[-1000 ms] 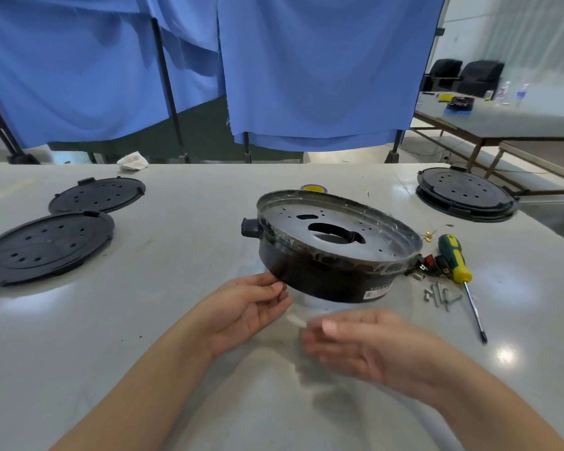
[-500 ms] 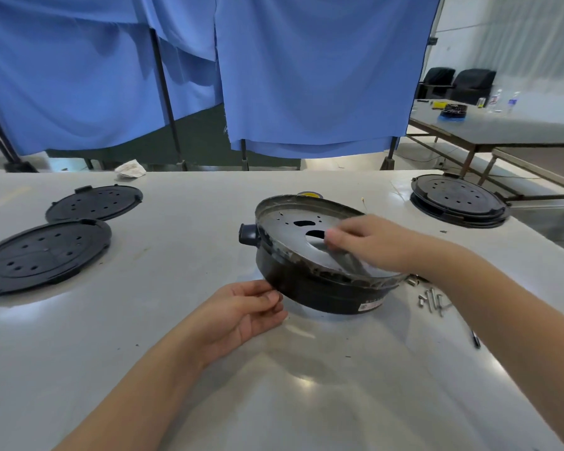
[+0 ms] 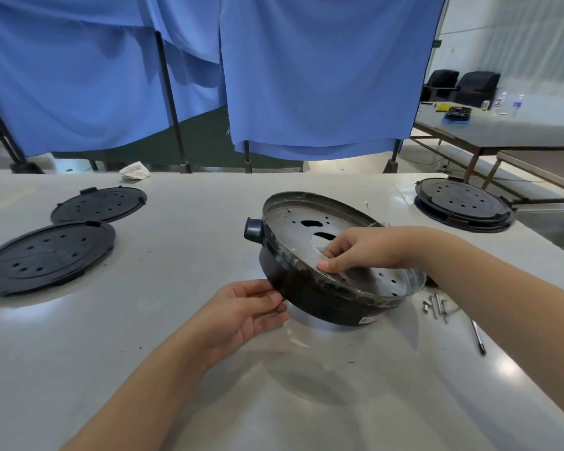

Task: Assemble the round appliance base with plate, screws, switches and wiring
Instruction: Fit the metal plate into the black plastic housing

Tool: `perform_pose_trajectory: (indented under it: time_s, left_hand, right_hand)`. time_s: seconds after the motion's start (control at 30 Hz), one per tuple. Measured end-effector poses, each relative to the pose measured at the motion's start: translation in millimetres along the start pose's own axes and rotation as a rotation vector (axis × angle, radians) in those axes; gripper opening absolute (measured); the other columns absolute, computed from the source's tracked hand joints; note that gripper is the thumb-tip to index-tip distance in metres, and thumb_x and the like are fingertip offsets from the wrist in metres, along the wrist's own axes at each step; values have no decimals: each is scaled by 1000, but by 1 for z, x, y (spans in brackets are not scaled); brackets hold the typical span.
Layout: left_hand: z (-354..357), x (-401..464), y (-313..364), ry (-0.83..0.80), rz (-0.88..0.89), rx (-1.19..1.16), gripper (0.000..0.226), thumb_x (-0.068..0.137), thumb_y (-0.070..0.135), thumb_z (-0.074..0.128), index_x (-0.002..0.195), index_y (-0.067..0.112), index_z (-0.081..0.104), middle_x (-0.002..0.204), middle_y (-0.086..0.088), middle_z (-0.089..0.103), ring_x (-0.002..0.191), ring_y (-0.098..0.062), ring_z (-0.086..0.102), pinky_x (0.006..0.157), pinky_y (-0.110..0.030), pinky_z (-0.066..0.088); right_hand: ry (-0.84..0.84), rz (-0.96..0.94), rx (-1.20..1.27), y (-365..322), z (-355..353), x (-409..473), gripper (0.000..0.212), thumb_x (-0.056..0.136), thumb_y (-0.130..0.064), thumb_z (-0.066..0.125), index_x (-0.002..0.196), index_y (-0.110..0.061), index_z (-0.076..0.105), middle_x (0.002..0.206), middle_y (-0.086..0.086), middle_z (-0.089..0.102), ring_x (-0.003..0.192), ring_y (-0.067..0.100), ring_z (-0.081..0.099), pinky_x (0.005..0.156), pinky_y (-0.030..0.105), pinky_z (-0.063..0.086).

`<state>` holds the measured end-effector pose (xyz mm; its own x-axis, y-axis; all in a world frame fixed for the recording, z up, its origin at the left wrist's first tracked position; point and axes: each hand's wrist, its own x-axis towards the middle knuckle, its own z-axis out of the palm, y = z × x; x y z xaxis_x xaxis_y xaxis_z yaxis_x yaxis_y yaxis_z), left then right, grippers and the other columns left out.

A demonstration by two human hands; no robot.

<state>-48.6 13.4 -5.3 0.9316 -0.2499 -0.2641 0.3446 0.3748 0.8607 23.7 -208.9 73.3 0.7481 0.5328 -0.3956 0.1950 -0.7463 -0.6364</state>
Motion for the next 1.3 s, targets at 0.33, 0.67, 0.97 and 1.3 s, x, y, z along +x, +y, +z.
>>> perform_pose_trajectory:
  time_s: [0.33, 0.67, 0.97, 1.3]
  left_hand:
    - [2, -2, 0, -54, 32, 23, 21, 68, -2, 65, 82, 3, 79, 72, -9, 69, 65, -18, 70, 64, -25, 58]
    - [-2, 0, 3, -11, 27, -17, 24, 66, -3, 66, 89, -3, 75, 75, -11, 69, 66, -19, 71, 63, -26, 59]
    - [-3, 0, 3, 10, 8, -43, 29, 66, -3, 65, 94, -6, 71, 74, -12, 70, 65, -18, 71, 63, -26, 59]
    - [-1, 1, 4, 8, 2, -96, 34, 68, -2, 64, 101, -7, 68, 82, -12, 70, 68, -16, 71, 63, -23, 58]
  right_hand:
    - [-225, 25, 173, -2, -12, 3, 18, 76, -30, 68, 73, -14, 60, 63, -6, 65, 59, 8, 61, 63, 20, 47]
    - [-365, 97, 154, -12, -16, 17, 13, 72, -20, 74, 74, -11, 65, 70, 4, 68, 65, 17, 65, 65, 26, 53]
    - [-198, 109, 10, -24, -9, 10, 25, 76, -30, 75, 74, -15, 55, 66, -5, 57, 63, 10, 54, 63, 23, 43]
    - [582, -196, 86, -15, 19, -49, 31, 79, -63, 57, 92, -37, 68, 89, -19, 69, 83, -5, 63, 76, 21, 47]
